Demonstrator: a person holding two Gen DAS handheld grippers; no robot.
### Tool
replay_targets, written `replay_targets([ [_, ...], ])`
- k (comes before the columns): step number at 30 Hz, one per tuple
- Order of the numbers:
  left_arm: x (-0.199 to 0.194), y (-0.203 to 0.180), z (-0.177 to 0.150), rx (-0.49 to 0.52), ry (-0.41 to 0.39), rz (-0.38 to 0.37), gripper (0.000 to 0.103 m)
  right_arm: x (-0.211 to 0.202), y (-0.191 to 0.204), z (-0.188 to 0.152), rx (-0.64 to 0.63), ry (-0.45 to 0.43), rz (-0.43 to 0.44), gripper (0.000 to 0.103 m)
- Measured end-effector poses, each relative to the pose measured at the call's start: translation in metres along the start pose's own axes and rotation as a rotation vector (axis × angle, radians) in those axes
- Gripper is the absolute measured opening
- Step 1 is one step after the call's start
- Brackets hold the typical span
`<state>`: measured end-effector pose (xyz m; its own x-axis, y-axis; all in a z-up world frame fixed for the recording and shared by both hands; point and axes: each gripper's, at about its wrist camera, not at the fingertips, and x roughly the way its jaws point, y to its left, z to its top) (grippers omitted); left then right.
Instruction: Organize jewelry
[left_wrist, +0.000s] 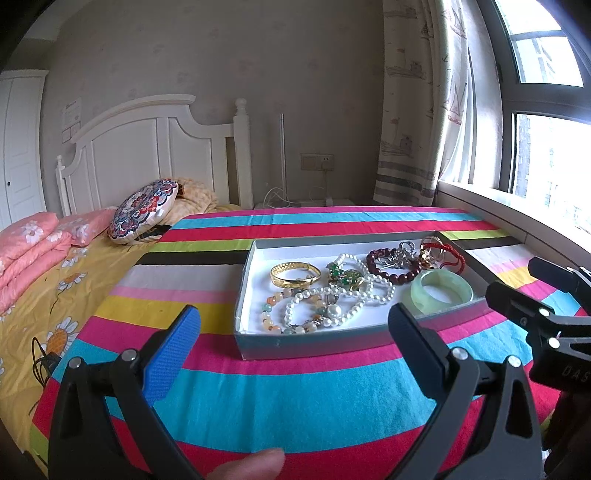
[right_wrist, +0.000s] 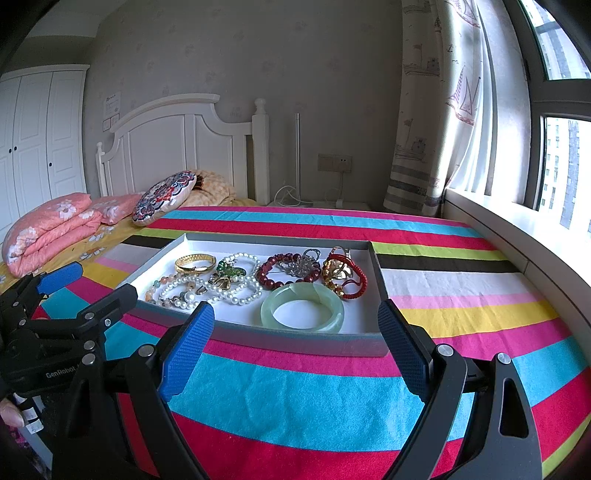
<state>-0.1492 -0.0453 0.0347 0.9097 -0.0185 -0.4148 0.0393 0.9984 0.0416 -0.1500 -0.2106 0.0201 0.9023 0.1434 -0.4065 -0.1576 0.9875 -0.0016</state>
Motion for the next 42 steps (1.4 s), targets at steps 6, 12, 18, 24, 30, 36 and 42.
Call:
replay_targets([
  [6, 0.000, 0.001, 0.000, -0.002, -0.001, -0.001, 0.101, 0.001, 0.000, 0.000, 0.000, 0.002, 0.001, 0.086],
  [12, 0.000, 0.001, 0.000, -0.002, -0.001, -0.001, 0.101, 0.001, 0.001, -0.001, -0.001, 0.004, 0.003, 0.086],
  [18, 0.000, 0.000, 0.000, -0.004, -0.001, 0.001, 0.101, 0.001, 0.001, -0.001, -0.001, 0.003, 0.003, 0.086],
  [24, 0.000, -0.001, 0.000, -0.001, -0.002, 0.000, 0.101, 0.002, 0.002, -0.001, -0.002, 0.005, 0.004, 0.086],
  [30, 0.005, -0.010, 0.002, 0.054, 0.028, 0.039, 0.101, 0.003, 0.002, -0.002, -0.002, 0.008, 0.009, 0.086],
  [36, 0.008, -0.009, 0.003, 0.060, 0.061, 0.012, 0.101, 0.004, 0.002, -0.003, -0.005, 0.023, 0.029, 0.086],
  [42, 0.028, 0.004, -0.002, -0.023, 0.346, -0.082, 0.101, 0.014, 0.000, -0.005, 0.005, 0.158, 0.089, 0.086],
])
